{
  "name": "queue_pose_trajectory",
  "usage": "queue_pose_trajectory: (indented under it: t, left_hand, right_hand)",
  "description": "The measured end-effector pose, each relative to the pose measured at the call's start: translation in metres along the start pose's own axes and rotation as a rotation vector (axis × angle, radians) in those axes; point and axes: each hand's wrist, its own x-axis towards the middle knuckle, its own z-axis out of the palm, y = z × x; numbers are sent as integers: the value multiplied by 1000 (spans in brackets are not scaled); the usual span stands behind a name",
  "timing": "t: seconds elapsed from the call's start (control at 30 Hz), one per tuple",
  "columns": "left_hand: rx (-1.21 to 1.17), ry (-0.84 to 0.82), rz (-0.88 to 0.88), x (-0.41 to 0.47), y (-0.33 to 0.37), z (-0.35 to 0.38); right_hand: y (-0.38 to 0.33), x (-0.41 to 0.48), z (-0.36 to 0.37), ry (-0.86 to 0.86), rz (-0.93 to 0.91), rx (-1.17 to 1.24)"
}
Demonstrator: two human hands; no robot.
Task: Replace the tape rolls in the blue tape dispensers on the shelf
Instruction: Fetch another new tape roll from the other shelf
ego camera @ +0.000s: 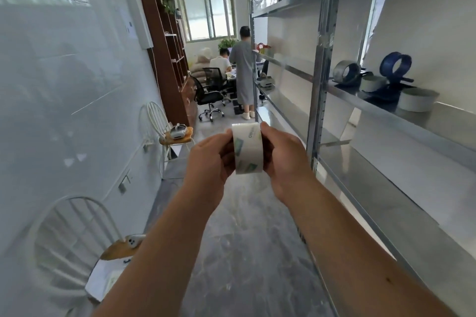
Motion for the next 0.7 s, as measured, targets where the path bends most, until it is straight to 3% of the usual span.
queue_pose_trajectory:
  t: [0.33, 0.7]
  left_hand:
    - [25, -32, -5, 168, -11, 1]
    - [97, -287, -50, 375, -7, 4]
  right_hand:
    - [-1, 160, 30, -31, -12, 18]
    - [9, 321, 80, 188, -192, -19]
